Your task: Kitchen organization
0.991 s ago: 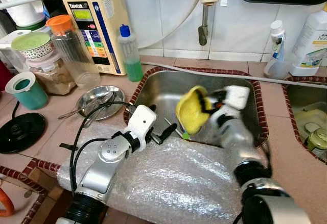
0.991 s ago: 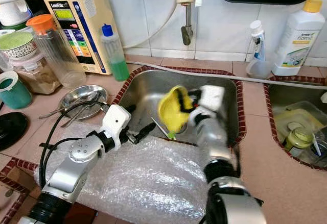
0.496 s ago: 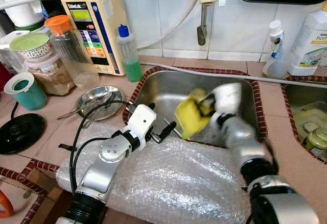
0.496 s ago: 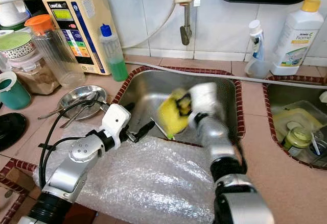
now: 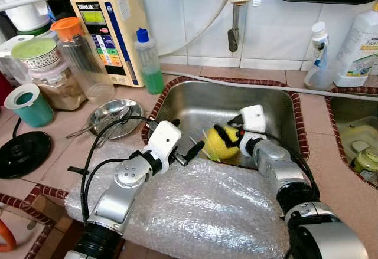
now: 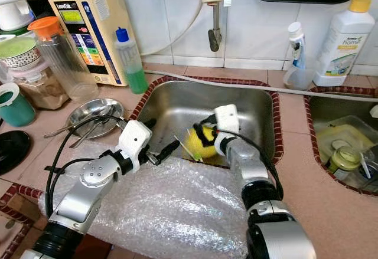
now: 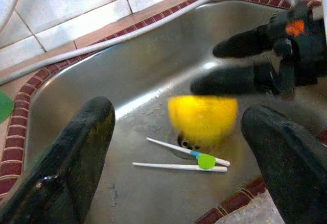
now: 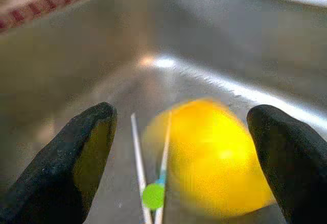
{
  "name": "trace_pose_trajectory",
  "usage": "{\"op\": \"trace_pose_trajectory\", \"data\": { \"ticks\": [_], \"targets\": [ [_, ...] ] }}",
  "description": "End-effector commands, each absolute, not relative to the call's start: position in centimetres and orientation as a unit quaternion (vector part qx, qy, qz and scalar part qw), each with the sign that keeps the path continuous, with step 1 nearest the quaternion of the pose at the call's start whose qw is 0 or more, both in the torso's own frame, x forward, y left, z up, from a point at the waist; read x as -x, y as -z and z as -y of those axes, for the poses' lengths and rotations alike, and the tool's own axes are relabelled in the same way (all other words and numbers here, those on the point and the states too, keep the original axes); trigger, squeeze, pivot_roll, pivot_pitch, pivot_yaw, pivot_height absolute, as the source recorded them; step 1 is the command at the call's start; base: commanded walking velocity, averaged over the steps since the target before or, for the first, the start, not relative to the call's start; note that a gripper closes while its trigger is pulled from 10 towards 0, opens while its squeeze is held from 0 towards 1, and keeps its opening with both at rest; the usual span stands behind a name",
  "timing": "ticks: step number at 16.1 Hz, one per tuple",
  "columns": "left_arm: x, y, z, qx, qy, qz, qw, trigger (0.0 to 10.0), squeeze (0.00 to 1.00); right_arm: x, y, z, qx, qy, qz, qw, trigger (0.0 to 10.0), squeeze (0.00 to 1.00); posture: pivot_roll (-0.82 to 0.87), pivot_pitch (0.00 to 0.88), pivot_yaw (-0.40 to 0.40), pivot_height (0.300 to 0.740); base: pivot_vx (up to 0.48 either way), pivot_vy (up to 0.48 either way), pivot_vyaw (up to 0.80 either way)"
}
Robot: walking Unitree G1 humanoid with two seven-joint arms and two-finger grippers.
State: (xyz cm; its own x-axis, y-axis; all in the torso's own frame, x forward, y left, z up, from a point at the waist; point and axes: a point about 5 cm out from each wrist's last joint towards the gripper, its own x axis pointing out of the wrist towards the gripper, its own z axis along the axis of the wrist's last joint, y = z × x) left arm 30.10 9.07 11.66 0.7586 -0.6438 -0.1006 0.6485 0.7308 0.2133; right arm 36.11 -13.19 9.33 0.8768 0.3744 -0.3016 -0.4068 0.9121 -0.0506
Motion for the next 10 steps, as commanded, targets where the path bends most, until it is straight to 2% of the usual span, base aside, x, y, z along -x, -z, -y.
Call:
{"op": "trace_pose_trajectory", "data": {
  "ticks": [1, 2, 4, 5, 6, 8, 10],
  "targets": [
    [-30.1, -11.6, -9.2, -0.127, 0.352, -0.014, 0.927, 10.0, 0.0, -36.3, -9.8, 12.7, 0.08, -0.205, -0.136, 0.966, 10.0, 0.0, 0.1, 0.0, 0.133, 0.74, 0.0, 0.0, 0.0],
    [-30.1, -11.6, -9.2, -0.127, 0.352, -0.014, 0.927, 10.0, 0.0, -36.9, -10.4, 14.1, 0.076, -0.145, -0.13, 0.978, 10.0, 0.0, 0.1, 0.0, 0.134, 0.74, 0.0, 0.0, 0.0],
    [-30.1, -11.6, -9.3, -0.128, 0.35, -0.014, 0.928, 10.0, 0.0, -37.0, -10.6, 14.1, 0.033, -0.153, -0.131, 0.979, 10.0, 0.0, 0.1, 0.0, 0.135, 0.74, 0.0, 0.0, 0.0],
    [-30.8, -12.0, -10.0, -0.119, 0.304, -0.008, 0.945, 10.0, 0.0, -36.7, -10.6, 13.6, 0.059, -0.172, -0.125, 0.975, 10.0, 0.0, 0.1, 0.0, 0.135, 0.74, 0.0, 0.0, 0.0],
    [-31.0, -12.2, -10.2, -0.115, 0.29, -0.003, 0.95, 10.0, 0.0, -36.7, -10.6, 13.5, 0.056, -0.173, -0.122, 0.976, 10.0, 0.0, 0.1, 0.0, 0.135, 0.74, 0.0, 0.0, 0.0],
    [-32.6, -13.7, -12.5, -0.093, 0.184, 0.03, 0.978, 10.0, 0.0, -36.5, -11.2, 12.8, 0.036, -0.168, -0.088, 0.981, 10.0, 0.0, 0.1, 0.0, 0.129, 0.74, 0.0, 0.0, 0.0],
    [-33.7, -14.6, -15.0, -0.047, 0.093, 0.034, 0.994, 10.0, 0.0, -35.9, -11.9, 11.9, 0.022, -0.179, -0.055, 0.982, 10.0, 0.0, 0.1, 0.0, 0.126, 0.74, 0.0, 0.0, 0.0]
  ]
}}
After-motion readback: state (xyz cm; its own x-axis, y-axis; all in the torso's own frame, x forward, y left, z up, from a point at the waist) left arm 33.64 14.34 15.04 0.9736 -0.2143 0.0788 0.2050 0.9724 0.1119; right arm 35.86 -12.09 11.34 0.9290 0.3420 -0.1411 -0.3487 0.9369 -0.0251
